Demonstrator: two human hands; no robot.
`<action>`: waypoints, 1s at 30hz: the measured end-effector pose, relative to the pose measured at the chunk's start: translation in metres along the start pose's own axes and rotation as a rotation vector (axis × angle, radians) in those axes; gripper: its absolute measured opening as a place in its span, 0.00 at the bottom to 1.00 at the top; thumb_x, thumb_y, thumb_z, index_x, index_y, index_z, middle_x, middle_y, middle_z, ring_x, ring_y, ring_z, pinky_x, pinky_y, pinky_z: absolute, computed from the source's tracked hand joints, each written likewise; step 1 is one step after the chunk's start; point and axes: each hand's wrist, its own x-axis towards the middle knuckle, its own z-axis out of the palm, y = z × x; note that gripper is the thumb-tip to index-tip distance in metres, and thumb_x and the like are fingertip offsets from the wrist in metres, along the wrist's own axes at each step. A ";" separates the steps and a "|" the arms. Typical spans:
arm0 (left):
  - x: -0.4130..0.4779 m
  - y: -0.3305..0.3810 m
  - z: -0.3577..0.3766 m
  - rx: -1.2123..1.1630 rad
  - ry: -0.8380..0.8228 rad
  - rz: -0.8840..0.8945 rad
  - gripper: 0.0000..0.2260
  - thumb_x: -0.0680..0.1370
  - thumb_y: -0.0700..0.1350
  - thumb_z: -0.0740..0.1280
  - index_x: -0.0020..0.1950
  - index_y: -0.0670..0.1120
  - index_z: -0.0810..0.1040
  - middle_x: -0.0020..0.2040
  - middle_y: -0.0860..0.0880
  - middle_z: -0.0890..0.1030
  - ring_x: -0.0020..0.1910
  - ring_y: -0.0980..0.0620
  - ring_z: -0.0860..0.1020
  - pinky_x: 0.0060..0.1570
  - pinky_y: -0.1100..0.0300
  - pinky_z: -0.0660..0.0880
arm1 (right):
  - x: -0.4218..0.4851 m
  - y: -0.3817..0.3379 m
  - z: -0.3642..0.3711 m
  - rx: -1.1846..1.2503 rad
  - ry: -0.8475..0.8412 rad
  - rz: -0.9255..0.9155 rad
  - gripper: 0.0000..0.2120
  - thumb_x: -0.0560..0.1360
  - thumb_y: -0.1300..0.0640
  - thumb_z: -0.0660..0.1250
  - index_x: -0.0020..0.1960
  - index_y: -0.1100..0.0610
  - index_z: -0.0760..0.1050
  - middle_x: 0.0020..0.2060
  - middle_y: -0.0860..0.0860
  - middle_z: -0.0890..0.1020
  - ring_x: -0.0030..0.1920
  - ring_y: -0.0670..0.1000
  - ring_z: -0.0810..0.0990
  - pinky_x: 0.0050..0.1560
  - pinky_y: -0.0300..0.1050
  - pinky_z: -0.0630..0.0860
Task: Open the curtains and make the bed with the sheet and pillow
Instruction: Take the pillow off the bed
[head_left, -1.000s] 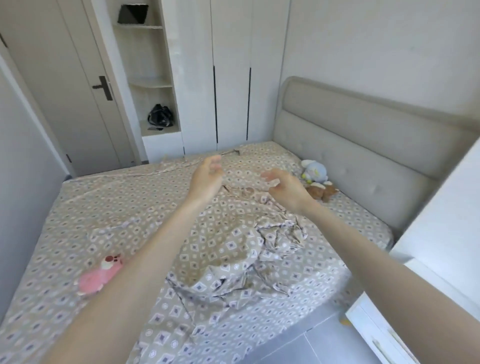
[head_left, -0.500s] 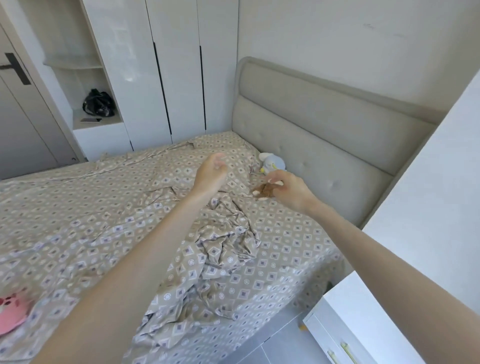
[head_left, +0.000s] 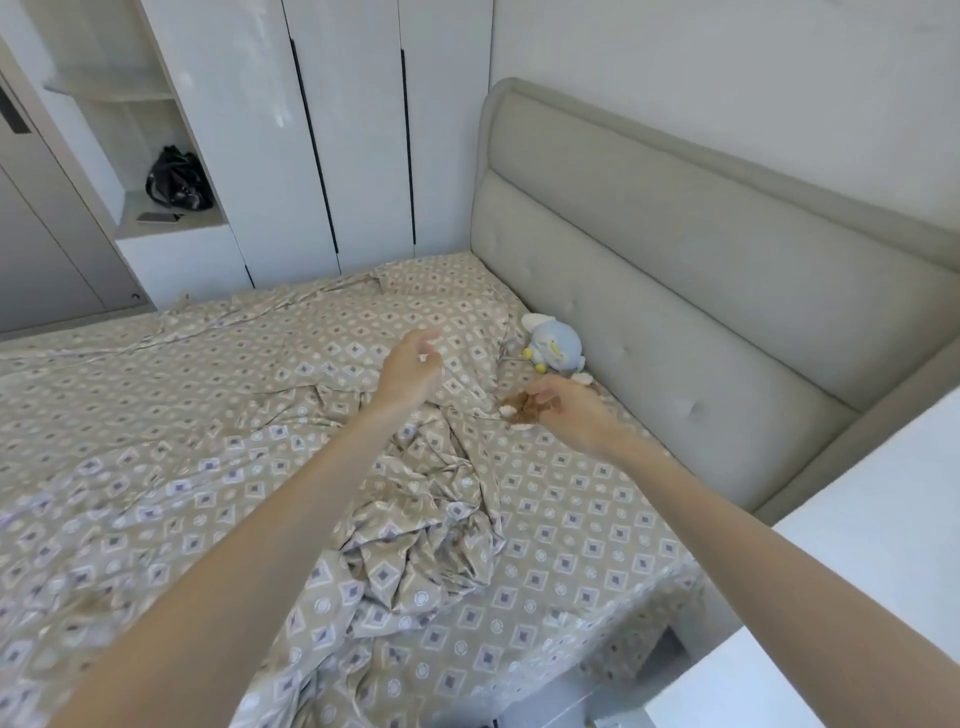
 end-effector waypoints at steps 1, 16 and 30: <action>0.017 0.000 0.005 0.005 0.003 -0.009 0.17 0.82 0.42 0.55 0.72 0.49 0.67 0.68 0.49 0.70 0.53 0.53 0.73 0.45 0.63 0.70 | 0.017 0.003 -0.003 0.007 -0.012 0.007 0.19 0.77 0.65 0.59 0.67 0.57 0.71 0.63 0.53 0.75 0.63 0.53 0.73 0.57 0.41 0.69; 0.190 -0.028 0.050 -0.002 0.079 -0.235 0.17 0.82 0.42 0.55 0.71 0.49 0.67 0.68 0.48 0.70 0.60 0.48 0.74 0.54 0.56 0.71 | 0.242 0.054 -0.005 0.044 -0.251 0.106 0.17 0.79 0.59 0.57 0.67 0.59 0.70 0.55 0.55 0.78 0.49 0.52 0.77 0.40 0.40 0.71; 0.345 -0.139 0.128 0.016 0.126 -0.471 0.17 0.81 0.44 0.55 0.70 0.50 0.68 0.64 0.48 0.73 0.46 0.51 0.76 0.43 0.59 0.71 | 0.450 0.166 0.109 0.168 -0.474 0.403 0.12 0.77 0.65 0.54 0.55 0.60 0.73 0.37 0.52 0.70 0.34 0.49 0.68 0.35 0.42 0.64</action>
